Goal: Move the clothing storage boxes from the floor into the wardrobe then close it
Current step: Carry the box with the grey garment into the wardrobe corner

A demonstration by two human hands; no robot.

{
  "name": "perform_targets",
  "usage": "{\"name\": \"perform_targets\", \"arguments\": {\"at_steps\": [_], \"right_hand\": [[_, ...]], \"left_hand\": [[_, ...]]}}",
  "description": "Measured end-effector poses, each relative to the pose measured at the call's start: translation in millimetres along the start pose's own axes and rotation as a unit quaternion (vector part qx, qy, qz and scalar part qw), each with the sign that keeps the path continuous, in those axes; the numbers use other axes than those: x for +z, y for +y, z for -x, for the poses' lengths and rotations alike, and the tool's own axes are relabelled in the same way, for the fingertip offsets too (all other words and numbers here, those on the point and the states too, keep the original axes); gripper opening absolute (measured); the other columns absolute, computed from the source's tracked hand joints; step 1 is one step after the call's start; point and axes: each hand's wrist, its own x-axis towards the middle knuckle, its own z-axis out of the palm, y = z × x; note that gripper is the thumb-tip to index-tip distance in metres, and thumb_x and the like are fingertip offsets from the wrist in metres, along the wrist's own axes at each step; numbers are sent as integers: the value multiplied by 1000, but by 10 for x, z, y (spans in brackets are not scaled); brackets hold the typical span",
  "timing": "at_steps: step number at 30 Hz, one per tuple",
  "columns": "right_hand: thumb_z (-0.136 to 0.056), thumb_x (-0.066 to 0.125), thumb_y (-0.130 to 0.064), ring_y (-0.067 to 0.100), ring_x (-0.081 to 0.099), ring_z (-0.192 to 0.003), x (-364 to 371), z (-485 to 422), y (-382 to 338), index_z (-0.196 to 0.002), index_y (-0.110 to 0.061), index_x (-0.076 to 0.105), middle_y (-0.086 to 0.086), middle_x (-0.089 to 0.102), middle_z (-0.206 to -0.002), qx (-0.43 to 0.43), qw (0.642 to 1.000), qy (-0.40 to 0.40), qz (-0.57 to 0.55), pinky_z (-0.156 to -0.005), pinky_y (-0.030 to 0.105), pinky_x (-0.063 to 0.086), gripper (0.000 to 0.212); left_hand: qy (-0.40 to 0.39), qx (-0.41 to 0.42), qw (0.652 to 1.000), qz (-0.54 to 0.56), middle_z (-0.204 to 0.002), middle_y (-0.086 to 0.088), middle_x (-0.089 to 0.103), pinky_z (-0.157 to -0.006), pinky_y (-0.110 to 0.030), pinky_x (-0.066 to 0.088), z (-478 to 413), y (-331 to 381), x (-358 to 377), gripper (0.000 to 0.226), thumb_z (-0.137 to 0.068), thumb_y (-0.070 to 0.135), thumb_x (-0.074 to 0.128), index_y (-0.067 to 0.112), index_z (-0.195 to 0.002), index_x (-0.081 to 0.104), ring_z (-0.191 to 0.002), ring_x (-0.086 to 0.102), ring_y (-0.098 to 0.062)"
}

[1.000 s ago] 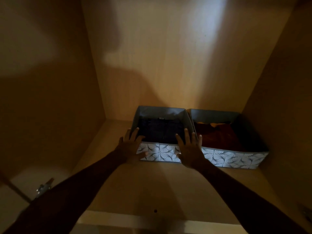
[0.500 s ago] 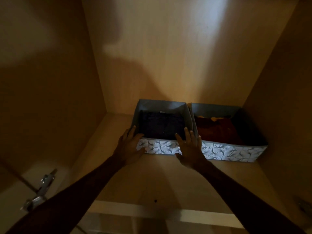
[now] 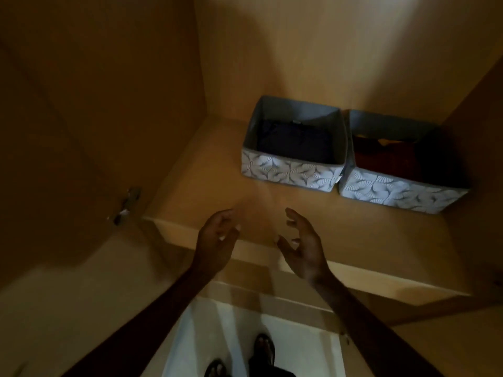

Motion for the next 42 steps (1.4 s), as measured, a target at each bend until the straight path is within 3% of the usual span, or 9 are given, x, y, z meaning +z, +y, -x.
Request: {"name": "perform_targets", "arguments": {"at_steps": [4, 7, 12, 15, 19, 27, 35, 39, 42], "right_hand": [[-85, 70, -21, -4, 56, -108, 205, 352, -12, -141, -24, 42, -9, 52, -133, 35, 995, -72, -50, -73, 23, 54, 63], [-86, 68, -26, 2, 57, -110, 310, 570, 16, -140, -26, 43, -7, 57, -129, 41, 983, -165, -66, -76, 10, 48, 60], [-87, 66, -23, -6, 55, -108, 462, 827, -5, -140, -26, 44, -14, 57, -123, 25, 955, -291, -49, -87, 19, 48, 57], [-86, 67, -25, 0, 58, -105, 509, 1007, -2, -138, -26, 45, -9, 60, -120, -5, 923, -382, -43, -88, 26, 52, 57], [-85, 66, -26, 5, 60, -104, 602, 1292, 29, -138, -25, 46, -6, 61, -120, -44, 886, -460, -37, -88, 32, 54, 57], [-86, 66, -25, 0, 60, -97, 904, 2445, -192, -137, -26, 46, -10, 60, -115, -144, 760, -633, 0, -78, 14, 48, 54], [-86, 65, -25, -3, 60, -96, 1159, 3958, -595, -138, -24, 46, -9, 60, -116, -225, 620, -751, 23, -76, 12, 45, 56], [-86, 66, -21, -3, 60, -95, 1221, 4574, -616, -138, -21, 47, -5, 61, -118, -244, 585, -773, 34, -72, 4, 45, 55], [-86, 66, -23, -1, 60, -99, 1351, 5003, -513, -138, -24, 46, -5, 61, -120, -247, 550, -796, 40, -77, 9, 48, 55]], "left_hand": [[22, -48, 999, 5, -116, 9, 65, -78, -16, 49, 553, -213, -173, 25, -89, 17, 67, 28, -110, 62, -103, 61, -6], [80, -100, 992, 6, -116, -6, 66, -73, -8, 47, 978, -351, -306, 25, -89, 3, 64, 20, -106, 64, -92, 63, 2], [186, -170, 968, -4, -110, 3, 68, -76, -10, 48, 1787, -408, -440, 23, -91, 8, 63, 13, -113, 65, -97, 64, -8], [279, -205, 938, 2, -110, 7, 66, -72, -7, 47, 2373, -371, -390, 24, -92, 9, 61, 14, -115, 65, -95, 62, -1], [367, -231, 901, 2, -108, 5, 69, -80, -18, 48, 3070, -367, -280, 22, -91, 9, 61, 14, -112, 66, -96, 66, -9], [545, -300, 782, 26, -107, 5, 70, -81, -28, 54, 4938, -216, 194, 21, -92, 10, 62, 19, -110, 66, -94, 67, -6], [680, -346, 645, 45, -104, 10, 68, -69, -13, 51, 6513, -66, 583, 21, -92, 12, 61, 19, -112, 64, -86, 65, 6], [684, -378, 624, 36, -106, 12, 65, -66, -8, 49, 7040, -98, 717, 19, -93, 18, 60, 25, -111, 63, -95, 63, -3], [684, -404, 606, 31, -105, 15, 63, -65, -4, 46, 7330, -270, 737, 19, -94, 18, 58, 29, -110, 61, -92, 61, 1]]}}
